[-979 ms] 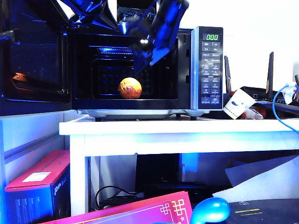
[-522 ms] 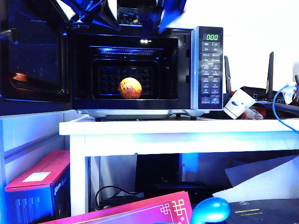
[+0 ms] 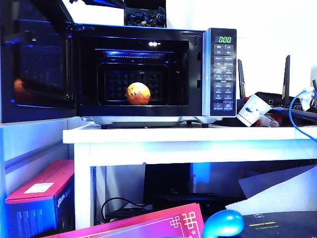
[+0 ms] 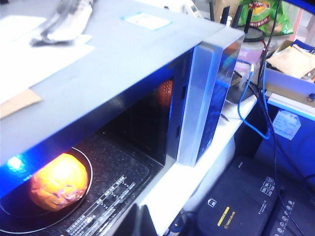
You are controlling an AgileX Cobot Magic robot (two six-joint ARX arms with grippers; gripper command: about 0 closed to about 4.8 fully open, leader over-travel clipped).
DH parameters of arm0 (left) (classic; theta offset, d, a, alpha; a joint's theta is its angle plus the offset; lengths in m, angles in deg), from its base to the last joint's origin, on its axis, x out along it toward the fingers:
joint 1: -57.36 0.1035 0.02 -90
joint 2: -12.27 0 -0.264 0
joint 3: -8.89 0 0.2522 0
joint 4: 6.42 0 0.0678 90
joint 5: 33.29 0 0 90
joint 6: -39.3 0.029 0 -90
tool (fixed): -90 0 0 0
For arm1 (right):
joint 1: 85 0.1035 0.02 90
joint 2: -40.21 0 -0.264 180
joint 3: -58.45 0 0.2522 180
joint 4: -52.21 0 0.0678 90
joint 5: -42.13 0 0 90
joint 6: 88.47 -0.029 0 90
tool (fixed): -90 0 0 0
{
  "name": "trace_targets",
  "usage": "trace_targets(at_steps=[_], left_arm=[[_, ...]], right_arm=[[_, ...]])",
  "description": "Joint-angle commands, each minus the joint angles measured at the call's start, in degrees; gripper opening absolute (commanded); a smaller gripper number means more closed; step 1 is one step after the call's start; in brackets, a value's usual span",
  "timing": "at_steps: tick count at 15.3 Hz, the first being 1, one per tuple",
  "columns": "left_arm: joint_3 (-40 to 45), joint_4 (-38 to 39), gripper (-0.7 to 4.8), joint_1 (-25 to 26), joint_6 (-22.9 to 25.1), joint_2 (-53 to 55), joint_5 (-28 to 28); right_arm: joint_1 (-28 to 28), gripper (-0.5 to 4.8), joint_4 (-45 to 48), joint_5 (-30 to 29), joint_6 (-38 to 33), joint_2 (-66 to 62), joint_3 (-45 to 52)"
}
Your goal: Open the microwave door, place the orange inside the microwave, then close the microwave door.
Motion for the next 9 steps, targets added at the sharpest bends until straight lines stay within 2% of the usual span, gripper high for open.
trace_targets(at_steps=[1,6,9], left_arm=[[0.0,1.0,-0.05,0.0,0.2,-1.0,-0.4],[-0.1,1.3,-0.05,0.0,0.2,-4.2,-0.3],[-0.1,4.6,-0.05,0.0,0.3,-7.8,-0.2]], right_arm=[[0.0,-0.01,0.7,-1.0,-3.5,2.0,-0.2],[0.0,-0.01,1.0,-1.6,-4.9,4.0,-0.3],[0.0,0.00,0.5,-1.6,-4.9,4.0,-0.2]])
